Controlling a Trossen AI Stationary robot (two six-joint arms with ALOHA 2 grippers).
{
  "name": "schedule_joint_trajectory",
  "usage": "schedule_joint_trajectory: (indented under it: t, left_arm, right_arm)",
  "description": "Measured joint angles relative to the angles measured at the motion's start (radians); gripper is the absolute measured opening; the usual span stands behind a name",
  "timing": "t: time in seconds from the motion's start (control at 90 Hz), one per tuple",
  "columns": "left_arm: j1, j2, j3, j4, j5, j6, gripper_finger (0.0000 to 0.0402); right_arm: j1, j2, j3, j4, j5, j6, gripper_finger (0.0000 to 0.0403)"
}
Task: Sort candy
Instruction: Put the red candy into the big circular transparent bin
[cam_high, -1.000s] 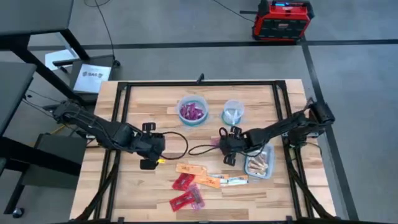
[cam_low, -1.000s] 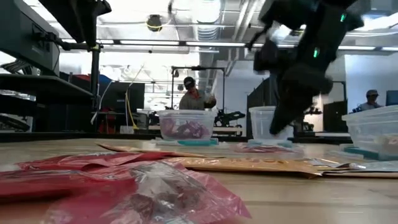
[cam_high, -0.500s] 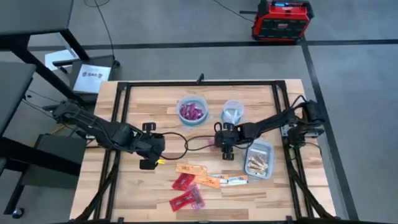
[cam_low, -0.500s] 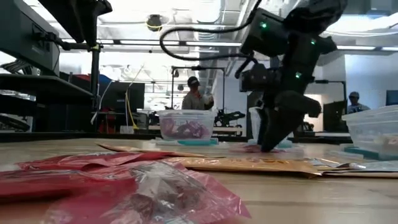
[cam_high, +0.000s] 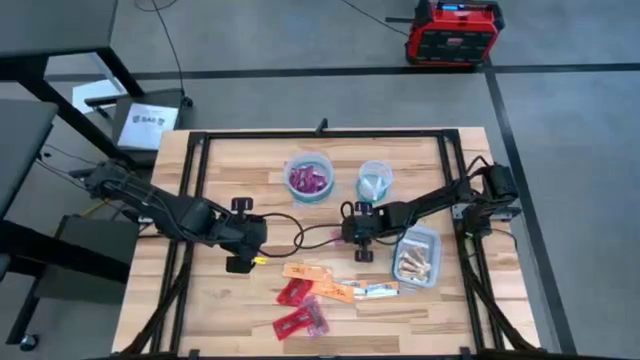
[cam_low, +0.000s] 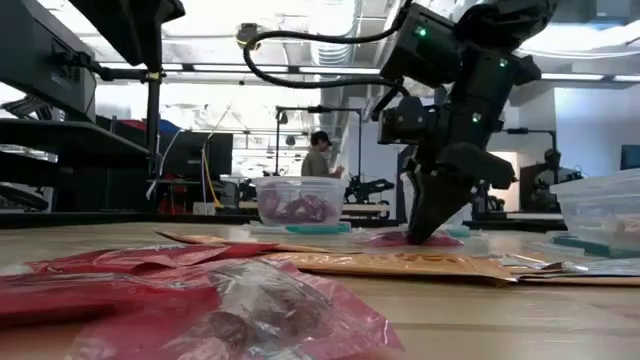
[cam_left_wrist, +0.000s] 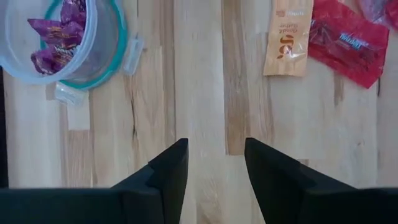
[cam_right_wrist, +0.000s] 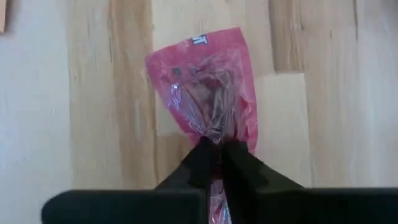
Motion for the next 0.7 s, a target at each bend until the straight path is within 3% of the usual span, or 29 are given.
schedule_joint_trajectory:
  t: [0.156, 0.333, 0.611, 0.7]
  left_arm:
    - [-0.002, -0.104, 0.015, 0.013, -0.071, -0.015, 0.0143]
    - [0.002, -0.253, 0.016, 0.078, -0.160, -0.008, 0.0143]
    - [0.007, -0.348, 0.016, 0.110, -0.164, 0.038, 0.0143]
    - [0.007, -0.349, 0.016, 0.110, -0.163, 0.052, 0.0143]
  right_arm:
    - [-0.040, -0.068, 0.093, 0.039, 0.060, -0.030, 0.0001]
    - [-0.132, -0.053, 0.170, 0.155, 0.067, -0.030, 0.0000]
    - [-0.278, -0.021, 0.223, 0.354, 0.065, -0.028, 0.0000]
    - [-0.316, 0.017, 0.225, 0.428, 0.016, -0.029, 0.0000]
